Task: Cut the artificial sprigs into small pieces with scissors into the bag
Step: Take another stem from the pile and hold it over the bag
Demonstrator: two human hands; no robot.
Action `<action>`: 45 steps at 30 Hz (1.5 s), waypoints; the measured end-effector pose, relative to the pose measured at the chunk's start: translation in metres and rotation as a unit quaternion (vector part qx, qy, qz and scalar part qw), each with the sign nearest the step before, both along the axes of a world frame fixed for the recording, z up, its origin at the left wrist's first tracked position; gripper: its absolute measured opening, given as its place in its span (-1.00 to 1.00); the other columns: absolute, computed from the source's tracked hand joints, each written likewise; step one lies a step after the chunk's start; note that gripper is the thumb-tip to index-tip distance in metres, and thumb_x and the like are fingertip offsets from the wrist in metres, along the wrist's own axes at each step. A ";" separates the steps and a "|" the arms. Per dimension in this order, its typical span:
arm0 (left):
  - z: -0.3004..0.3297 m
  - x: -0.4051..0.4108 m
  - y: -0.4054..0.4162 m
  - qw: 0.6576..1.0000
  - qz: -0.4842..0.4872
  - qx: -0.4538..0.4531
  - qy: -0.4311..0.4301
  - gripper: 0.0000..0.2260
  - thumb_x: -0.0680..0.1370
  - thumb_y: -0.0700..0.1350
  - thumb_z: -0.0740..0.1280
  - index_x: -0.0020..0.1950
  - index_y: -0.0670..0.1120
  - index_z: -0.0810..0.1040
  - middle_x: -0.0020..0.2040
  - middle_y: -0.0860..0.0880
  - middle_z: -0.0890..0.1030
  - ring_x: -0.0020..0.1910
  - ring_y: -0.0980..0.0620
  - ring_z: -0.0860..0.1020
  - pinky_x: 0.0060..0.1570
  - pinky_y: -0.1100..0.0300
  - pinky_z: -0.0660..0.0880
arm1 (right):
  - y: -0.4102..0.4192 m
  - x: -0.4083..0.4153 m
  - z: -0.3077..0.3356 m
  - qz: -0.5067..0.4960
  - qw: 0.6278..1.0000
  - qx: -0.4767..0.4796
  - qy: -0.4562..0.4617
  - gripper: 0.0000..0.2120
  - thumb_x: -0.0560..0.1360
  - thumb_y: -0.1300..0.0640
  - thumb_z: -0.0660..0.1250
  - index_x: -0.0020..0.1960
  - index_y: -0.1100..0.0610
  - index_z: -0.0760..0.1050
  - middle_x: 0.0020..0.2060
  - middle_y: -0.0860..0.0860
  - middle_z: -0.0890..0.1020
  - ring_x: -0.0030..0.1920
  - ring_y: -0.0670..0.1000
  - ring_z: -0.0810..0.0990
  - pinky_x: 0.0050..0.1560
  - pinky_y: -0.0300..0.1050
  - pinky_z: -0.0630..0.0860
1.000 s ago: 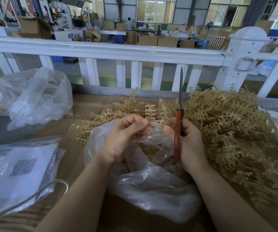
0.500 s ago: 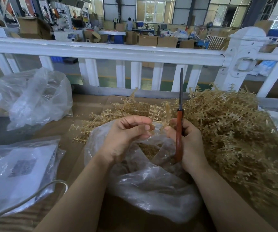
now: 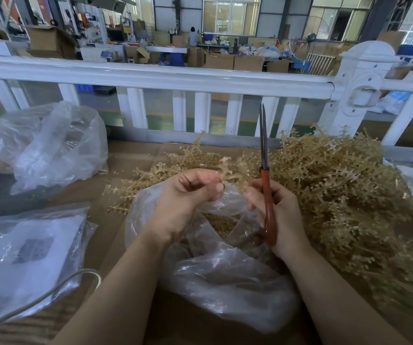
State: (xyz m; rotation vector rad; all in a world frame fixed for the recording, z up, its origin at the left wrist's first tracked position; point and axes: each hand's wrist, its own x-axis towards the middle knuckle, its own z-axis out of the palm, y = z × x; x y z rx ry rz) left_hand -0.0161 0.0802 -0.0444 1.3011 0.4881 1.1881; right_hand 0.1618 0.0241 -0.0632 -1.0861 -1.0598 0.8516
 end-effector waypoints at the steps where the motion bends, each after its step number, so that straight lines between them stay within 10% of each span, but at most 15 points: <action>1: 0.000 0.001 0.000 1.000 0.020 0.007 0.001 -0.85 0.35 -0.25 0.47 -0.10 -0.13 0.67 -0.21 0.00 0.68 -0.21 0.11 0.63 -0.12 0.28 0.57 | 0.000 0.000 0.000 0.009 1.000 0.000 0.009 -0.81 0.28 -0.13 0.60 -0.17 -0.09 0.70 -0.40 -0.03 0.58 -0.48 -0.14 0.49 -0.47 -0.35 0.40; 5: 0.000 0.000 0.002 0.998 0.051 0.024 -0.019 -0.92 0.38 -0.20 0.45 -0.14 -0.13 0.66 -0.05 0.01 0.64 -0.05 0.10 0.61 0.00 0.29 0.53 | 0.001 0.001 -0.001 0.024 0.997 0.012 0.074 -0.35 0.29 -0.15 0.55 -0.07 0.44 0.47 -0.39 0.09 0.41 -0.52 -0.01 0.38 -0.48 -0.29 0.36; 12: 0.002 0.003 -0.004 0.999 0.018 0.039 0.014 -0.88 0.46 -0.13 0.41 -0.10 -0.17 0.58 -0.31 -0.02 0.62 -0.34 0.07 0.57 -0.25 0.20 0.57 | -0.002 -0.003 0.007 0.014 0.997 0.001 0.073 -0.97 0.32 0.02 0.51 -0.27 -0.10 0.72 -0.52 -0.12 0.58 -0.55 -0.22 0.52 -0.55 -0.38 0.41; 21: 0.001 0.006 -0.003 0.996 0.083 -0.026 0.036 -0.84 0.49 -0.07 0.42 -0.11 -0.15 0.54 -0.34 -0.04 0.62 -0.40 0.09 0.57 -0.49 0.24 0.48 | -0.001 0.004 0.003 -0.006 0.996 0.028 0.088 -0.85 0.37 0.02 0.49 -0.17 0.08 0.61 -0.39 0.01 0.60 -0.55 -0.17 0.45 -0.55 -0.36 0.36; 30: -0.001 0.008 -0.002 0.988 0.136 -0.058 0.040 -0.86 0.54 -0.12 0.41 -0.04 -0.18 0.53 -0.33 -0.06 0.66 -0.37 0.06 0.63 -0.46 0.23 0.52 | -0.006 -0.010 0.008 -0.052 0.992 0.036 -0.111 -0.89 0.48 0.21 0.52 -0.17 0.12 0.60 -0.32 -0.05 0.66 -0.29 -0.16 0.62 -0.21 -0.35 0.52; 45: -0.004 0.012 -0.003 0.995 0.019 -0.083 0.055 -0.69 0.35 -0.03 0.50 0.00 -0.15 0.61 -0.17 -0.10 0.69 -0.19 0.02 0.66 -0.31 0.23 0.58 | -0.005 -0.014 0.010 -0.064 0.989 -0.041 -0.124 -0.77 0.42 0.20 0.58 -0.14 0.00 0.53 -0.27 -0.07 0.66 -0.22 -0.07 0.64 -0.15 -0.21 0.53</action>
